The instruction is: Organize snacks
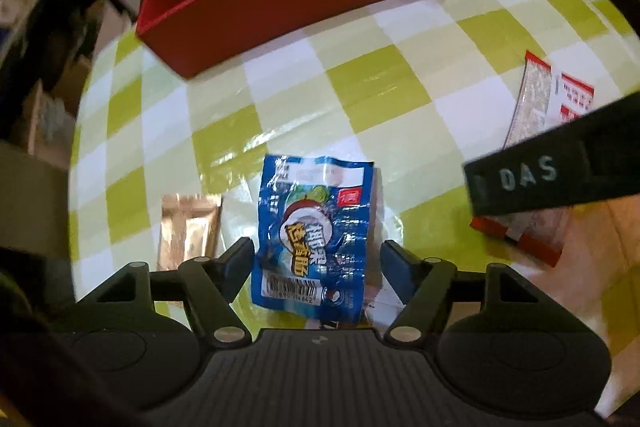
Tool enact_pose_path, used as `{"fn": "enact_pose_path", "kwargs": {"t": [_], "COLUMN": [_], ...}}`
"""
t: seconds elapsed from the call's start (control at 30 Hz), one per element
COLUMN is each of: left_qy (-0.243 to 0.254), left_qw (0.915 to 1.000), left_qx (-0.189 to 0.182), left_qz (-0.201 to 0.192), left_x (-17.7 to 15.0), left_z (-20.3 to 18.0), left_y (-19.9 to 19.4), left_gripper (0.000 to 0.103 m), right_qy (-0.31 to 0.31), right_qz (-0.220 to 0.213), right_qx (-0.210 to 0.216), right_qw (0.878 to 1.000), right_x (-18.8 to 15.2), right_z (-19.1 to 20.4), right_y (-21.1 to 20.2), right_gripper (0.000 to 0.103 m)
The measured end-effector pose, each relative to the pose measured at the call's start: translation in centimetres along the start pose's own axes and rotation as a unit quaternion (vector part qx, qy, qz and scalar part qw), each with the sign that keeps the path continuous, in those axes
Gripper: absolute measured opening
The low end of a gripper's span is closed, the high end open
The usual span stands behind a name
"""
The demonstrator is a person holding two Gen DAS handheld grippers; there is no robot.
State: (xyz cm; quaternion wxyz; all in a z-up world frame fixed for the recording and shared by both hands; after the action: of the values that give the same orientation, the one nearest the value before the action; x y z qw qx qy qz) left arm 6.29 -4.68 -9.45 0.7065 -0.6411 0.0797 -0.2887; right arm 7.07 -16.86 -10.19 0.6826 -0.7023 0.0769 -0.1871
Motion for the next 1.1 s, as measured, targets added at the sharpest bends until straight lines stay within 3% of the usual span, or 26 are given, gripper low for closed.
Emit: {"fn": "enact_pose_path", "kwargs": {"t": [0.1, 0.17, 0.3, 0.43, 0.53, 0.7, 0.77, 0.87, 0.93, 1.1], "left_qy": [-0.014, -0.004, 0.011, -0.004, -0.024, -0.063, -0.047, -0.026, -0.019, -0.021], "left_qw": [0.9997, 0.9999, 0.9999, 1.0, 0.9995, 0.9963, 0.9974, 0.9972, 0.997, 0.9968], "left_qx": [-0.019, -0.013, 0.007, -0.008, -0.017, -0.052, -0.051, -0.069, -0.073, -0.076], "left_qz": [0.006, 0.002, -0.005, 0.0, 0.01, 0.027, 0.019, 0.014, 0.016, 0.014], "left_x": [-0.1, -0.2, -0.3, -0.3, -0.3, -0.3, -0.3, -0.5, -0.7, -1.1], "left_z": [0.8, 0.8, 0.7, 1.4, 2.3, 3.5, 3.0, 2.0, 1.6, 1.3], "left_y": [0.3, 0.3, 0.5, 0.8, 1.4, 1.9, 1.5, 0.7, 0.6, 0.3], "left_gripper": [0.078, 0.083, 0.092, 0.095, 0.103, 0.103, 0.094, 0.077, 0.075, 0.074], "right_qy": [-0.029, -0.051, -0.062, -0.065, -0.065, -0.061, -0.072, -0.102, -0.118, -0.163], "right_qz": [0.0, 0.023, 0.043, 0.045, 0.029, -0.025, -0.025, -0.03, -0.031, -0.058], "right_qx": [-0.027, -0.014, -0.023, -0.019, -0.019, -0.012, -0.011, -0.009, -0.004, -0.033], "right_qw": [0.999, 0.998, 0.997, 0.997, 0.997, 0.998, 0.997, 0.994, 0.992, 0.984], "right_x": [-0.1, -0.4, -0.6, -0.1, -0.2, -1.0, -1.3, -2.0, -2.4, -3.7], "right_z": [1.2, 1.5, 1.6, 1.6, 1.4, 1.1, 1.1, 0.9, 1.0, 1.8], "right_y": [0.4, 0.8, 1.3, 1.3, 1.3, 0.8, 0.6, -0.2, -0.7, -1.5], "right_gripper": [0.092, 0.102, 0.103, 0.103, 0.103, 0.103, 0.103, 0.088, 0.069, 0.061]}}
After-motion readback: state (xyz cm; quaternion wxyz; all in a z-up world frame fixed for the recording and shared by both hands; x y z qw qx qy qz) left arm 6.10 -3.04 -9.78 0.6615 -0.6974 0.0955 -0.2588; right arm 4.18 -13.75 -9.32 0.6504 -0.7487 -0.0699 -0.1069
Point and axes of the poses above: each gripper's, at about its wrist camera, not at the fingertips, and y roughly the way its jaws point, z to its left, x to its top, the point moved 4 cm from there along y, roughly the way its jaws point, and after that the axes turned 4 degrees about -x, right-handed, at the moved point
